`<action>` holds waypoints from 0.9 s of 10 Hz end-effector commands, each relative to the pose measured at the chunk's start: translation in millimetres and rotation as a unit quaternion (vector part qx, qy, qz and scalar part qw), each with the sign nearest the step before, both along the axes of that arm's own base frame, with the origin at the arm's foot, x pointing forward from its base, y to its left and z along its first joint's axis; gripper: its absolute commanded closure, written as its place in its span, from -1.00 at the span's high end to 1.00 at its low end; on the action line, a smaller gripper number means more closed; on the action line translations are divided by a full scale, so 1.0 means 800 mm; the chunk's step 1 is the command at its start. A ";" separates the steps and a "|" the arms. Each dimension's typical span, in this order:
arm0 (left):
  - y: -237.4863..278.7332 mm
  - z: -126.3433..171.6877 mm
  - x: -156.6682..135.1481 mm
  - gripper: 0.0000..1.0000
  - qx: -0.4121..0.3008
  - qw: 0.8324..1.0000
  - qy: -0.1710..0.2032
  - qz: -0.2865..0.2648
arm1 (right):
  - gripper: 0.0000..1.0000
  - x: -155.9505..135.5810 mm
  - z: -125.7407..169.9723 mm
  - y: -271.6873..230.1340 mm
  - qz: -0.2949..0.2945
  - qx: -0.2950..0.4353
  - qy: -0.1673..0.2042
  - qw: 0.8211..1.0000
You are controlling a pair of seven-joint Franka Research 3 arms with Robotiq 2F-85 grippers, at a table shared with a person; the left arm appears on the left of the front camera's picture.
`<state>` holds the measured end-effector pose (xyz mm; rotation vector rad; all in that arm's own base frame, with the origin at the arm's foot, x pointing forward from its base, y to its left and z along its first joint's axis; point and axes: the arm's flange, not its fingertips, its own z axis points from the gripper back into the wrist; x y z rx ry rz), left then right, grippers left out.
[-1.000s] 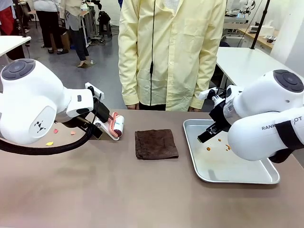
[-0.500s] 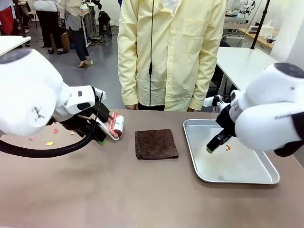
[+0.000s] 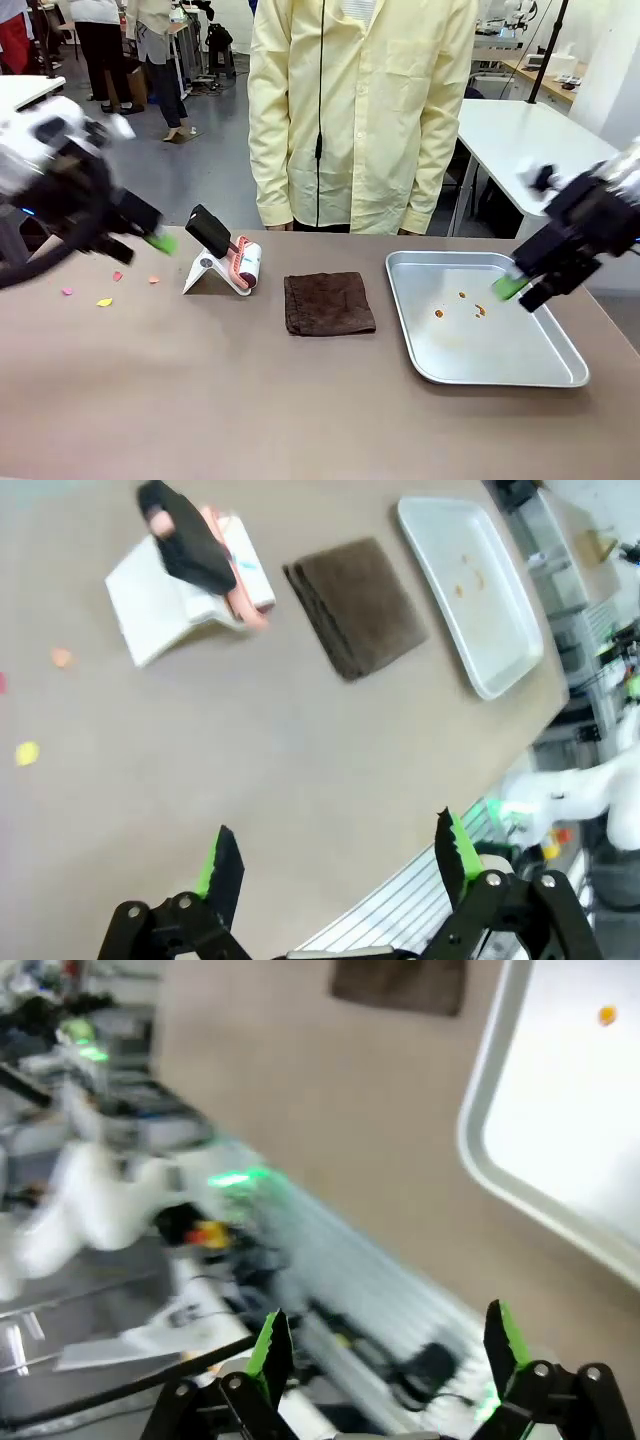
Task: Clean the surface of the table.
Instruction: Hold the Lint Roller with your left hand and the towel with your right hand.
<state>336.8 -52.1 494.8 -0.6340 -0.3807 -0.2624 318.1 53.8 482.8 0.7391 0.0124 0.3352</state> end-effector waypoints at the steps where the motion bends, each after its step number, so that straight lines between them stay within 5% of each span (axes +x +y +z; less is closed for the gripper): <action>1: 0.098 -0.017 -0.064 1.00 -0.091 0.994 -0.038 0.044 | 1.00 -0.016 -0.010 -0.091 -0.100 0.122 0.019 0.987; 4: 0.227 -0.046 -0.118 1.00 -0.185 0.968 -0.041 0.163 | 1.00 -0.045 -0.049 -0.229 -0.240 0.243 0.025 0.940; 6: 0.278 -0.100 -0.136 1.00 -0.246 0.948 -0.022 0.200 | 1.00 -0.047 -0.072 -0.288 -0.335 0.318 0.018 0.887; 8: 0.297 -0.148 -0.147 1.00 -0.297 0.928 -0.007 0.226 | 1.00 -0.051 -0.083 -0.311 -0.419 0.356 -0.010 0.835; 9: 0.284 -0.154 -0.149 1.00 -0.300 0.925 -0.009 0.231 | 1.00 -0.051 -0.085 -0.313 -0.431 0.356 -0.020 0.829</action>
